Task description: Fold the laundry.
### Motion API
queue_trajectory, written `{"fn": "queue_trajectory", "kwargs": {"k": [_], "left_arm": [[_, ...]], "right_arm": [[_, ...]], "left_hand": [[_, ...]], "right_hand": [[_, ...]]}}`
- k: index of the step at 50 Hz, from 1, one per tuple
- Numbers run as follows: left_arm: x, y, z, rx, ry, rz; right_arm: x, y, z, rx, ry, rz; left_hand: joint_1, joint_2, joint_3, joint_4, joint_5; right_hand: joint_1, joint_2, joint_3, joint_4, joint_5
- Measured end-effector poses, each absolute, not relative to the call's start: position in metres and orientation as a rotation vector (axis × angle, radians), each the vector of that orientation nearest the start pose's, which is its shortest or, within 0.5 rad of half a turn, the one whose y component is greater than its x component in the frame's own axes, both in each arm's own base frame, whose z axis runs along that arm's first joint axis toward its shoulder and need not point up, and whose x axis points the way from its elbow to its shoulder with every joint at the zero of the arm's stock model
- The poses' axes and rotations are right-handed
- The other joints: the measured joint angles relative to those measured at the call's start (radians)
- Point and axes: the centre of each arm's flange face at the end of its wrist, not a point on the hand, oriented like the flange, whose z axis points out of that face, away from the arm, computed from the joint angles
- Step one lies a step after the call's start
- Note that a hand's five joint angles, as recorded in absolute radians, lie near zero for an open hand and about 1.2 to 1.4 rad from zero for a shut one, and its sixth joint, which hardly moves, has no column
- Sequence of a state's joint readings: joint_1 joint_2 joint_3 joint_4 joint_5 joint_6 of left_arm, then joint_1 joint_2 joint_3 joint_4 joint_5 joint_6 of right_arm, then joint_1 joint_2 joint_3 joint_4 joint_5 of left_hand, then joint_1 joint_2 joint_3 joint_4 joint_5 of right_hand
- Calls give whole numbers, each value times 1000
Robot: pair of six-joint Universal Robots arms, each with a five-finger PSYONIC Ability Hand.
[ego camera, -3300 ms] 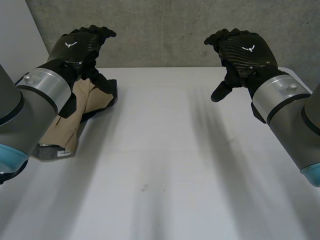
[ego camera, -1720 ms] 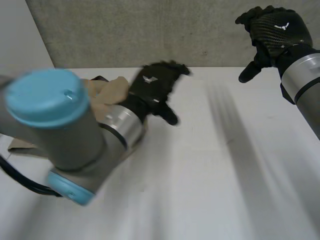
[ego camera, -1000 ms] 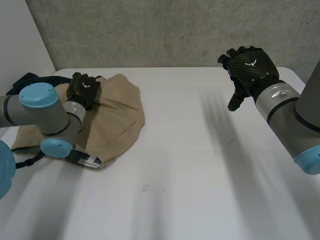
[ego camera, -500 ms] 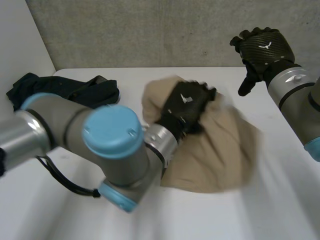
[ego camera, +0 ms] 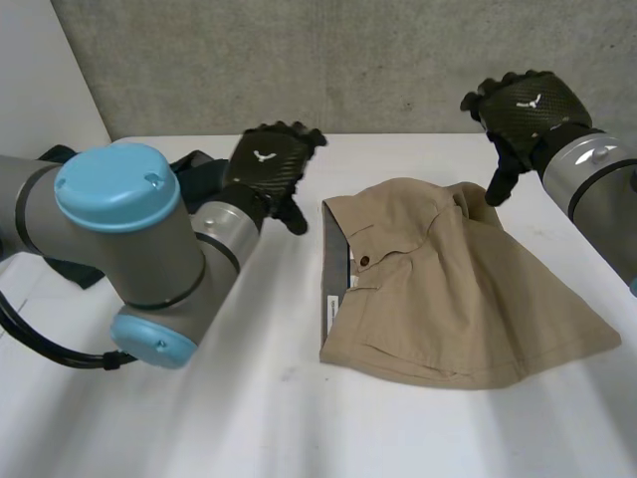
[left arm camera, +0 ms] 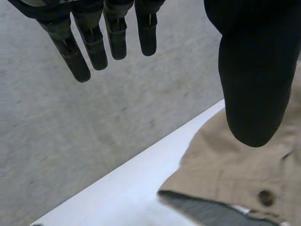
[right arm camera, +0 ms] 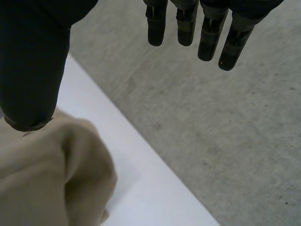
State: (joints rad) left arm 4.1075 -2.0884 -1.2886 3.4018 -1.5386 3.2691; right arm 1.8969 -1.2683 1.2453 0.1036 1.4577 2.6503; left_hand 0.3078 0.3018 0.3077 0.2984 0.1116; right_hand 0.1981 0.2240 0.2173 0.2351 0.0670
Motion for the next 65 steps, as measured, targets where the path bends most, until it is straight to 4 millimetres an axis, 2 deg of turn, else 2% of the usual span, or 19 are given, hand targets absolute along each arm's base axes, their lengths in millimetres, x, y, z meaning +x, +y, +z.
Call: {"fn": "queue_trajectory", "kwargs": {"k": [2, 3, 4, 6, 8, 10, 15, 16, 25, 32, 37, 46, 52, 57, 58, 63, 64, 65], "left_arm": [[-349, -274, 229, 919, 2309, -2461], [-346, -287, 218, 905, 2328, -2425], [-346, -291, 212, 908, 2341, -2407], [-346, -292, 210, 911, 2348, -2398], [-348, -295, 190, 958, 2416, -2317], [-349, -293, 183, 981, 2445, -2282], [-347, -268, 159, 1090, 2579, -2109], [-346, -266, 158, 1098, 2586, -2099], [-340, -201, 157, 1313, 2670, -1992], [-344, -178, 150, 1418, 2667, -2003], [-350, -180, 139, 1435, 2644, -2028], [-362, -196, 113, 1525, 2515, -2008], [-365, -199, 106, 1572, 2453, -1991], [-368, -202, 105, 1574, 2430, -1998], [-369, -204, 105, 1572, 2423, -2004], [-373, -207, 103, 1569, 2414, -2013], [-373, -207, 103, 1569, 2415, -2012], [-374, -208, 101, 1568, 2415, -2010]], "right_arm": [[252, -304, 296, -1051, 2094, -2143], [252, -300, 292, -1139, 2136, -2098], [251, -298, 291, -1172, 2151, -2081], [251, -297, 289, -1191, 2159, -2070], [250, -289, 280, -1300, 2202, -2001], [250, -287, 277, -1325, 2212, -1982], [249, -281, 261, -1371, 2240, -1934], [249, -281, 259, -1371, 2241, -1934], [243, -273, 239, -1361, 2265, -1898], [230, -271, 227, -1335, 2322, -1857], [223, -269, 219, -1323, 2340, -1839], [212, -264, 213, -1295, 2362, -1849], [204, -263, 210, -1273, 2378, -1855], [200, -264, 206, -1263, 2390, -1845], [199, -264, 206, -1262, 2391, -1843], [199, -264, 203, -1260, 2394, -1839], [199, -264, 203, -1260, 2394, -1839], [199, -264, 203, -1260, 2394, -1839]], "left_hand": [[0, 0, 0, 0, 0], [0, 0, 0, 0, 0], [0, 0, 0, 0, 0], [0, 0, 0, 0, 0], [20, 26, 19, 25, 40], [47, 51, 44, 53, 69], [63, 70, 65, 74, 94], [63, 70, 65, 74, 94], [63, 74, 68, 78, 96], [144, 145, 142, 153, 169], [184, 190, 186, 199, 212], [217, 222, 217, 233, 243], [218, 223, 218, 233, 244], [385, 379, 366, 379, 367], [489, 475, 467, 477, 445], [657, 647, 638, 650, 620], [766, 802, 792, 806, 774], [791, 871, 856, 873, 833]], "right_hand": [[0, 0, 0, 0, 0], [0, 0, 0, 0, 0], [0, 0, 0, 0, 0], [0, 0, 0, 0, 0], [0, 0, 0, 0, 0], [0, 0, 0, 0, 0], [0, 0, 0, 0, 0], [0, 0, 0, 0, 0], [0, 0, 0, 0, 0], [0, 0, 0, 0, 0], [0, 0, 0, 0, 0], [0, 0, 0, 0, 0], [0, 0, 0, 0, 0], [0, 0, 0, 0, 0], [0, 0, 0, 0, 0], [0, 0, 0, 0, 0], [0, 0, 0, 0, 0], [0, 0, 0, 0, 0]]}}
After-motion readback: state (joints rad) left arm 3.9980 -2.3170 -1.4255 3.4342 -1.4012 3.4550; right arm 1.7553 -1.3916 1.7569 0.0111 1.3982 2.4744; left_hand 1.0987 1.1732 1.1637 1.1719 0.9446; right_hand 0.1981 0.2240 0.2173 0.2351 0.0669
